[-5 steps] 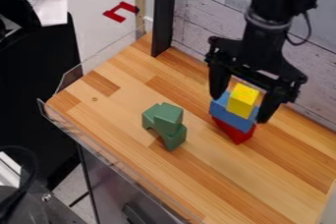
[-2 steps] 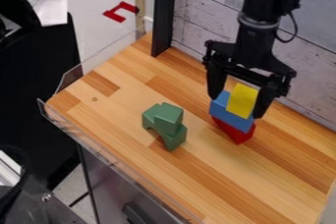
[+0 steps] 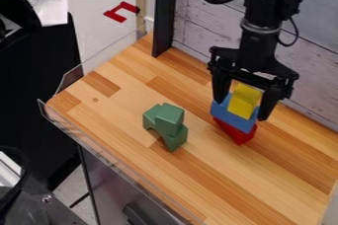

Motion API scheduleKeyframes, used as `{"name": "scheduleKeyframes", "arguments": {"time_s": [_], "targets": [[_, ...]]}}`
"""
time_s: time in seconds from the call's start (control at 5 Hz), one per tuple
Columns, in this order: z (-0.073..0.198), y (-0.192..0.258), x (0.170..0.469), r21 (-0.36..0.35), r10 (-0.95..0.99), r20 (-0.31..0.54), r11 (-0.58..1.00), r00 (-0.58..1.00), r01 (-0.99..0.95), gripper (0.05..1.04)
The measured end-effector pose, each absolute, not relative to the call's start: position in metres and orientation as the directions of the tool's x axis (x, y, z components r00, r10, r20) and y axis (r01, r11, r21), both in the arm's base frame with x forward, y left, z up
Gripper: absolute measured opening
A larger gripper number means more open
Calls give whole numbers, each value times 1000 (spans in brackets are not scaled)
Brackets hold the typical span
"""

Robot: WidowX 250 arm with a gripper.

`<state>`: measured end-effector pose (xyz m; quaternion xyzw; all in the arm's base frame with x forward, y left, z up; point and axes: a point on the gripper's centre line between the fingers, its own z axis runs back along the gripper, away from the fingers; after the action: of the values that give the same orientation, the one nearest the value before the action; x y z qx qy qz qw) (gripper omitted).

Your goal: Put the yellow block the the right side of the table

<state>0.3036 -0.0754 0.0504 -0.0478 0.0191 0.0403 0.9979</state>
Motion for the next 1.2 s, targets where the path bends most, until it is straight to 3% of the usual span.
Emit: {"name": "scheduleKeyframes", "arguments": {"time_s": [0.4, 0.6, 0.8, 1.2], "targets": [[42, -76, 314, -77, 104, -47, 991, 993, -107, 955], [41, -75, 316, -74, 113, -41, 991, 993, -115, 678], [41, -75, 316, -75, 121, -41, 989, 992, -124, 579], [42, -76, 308, -56, 116, -40, 991, 992, -119, 579]]}}
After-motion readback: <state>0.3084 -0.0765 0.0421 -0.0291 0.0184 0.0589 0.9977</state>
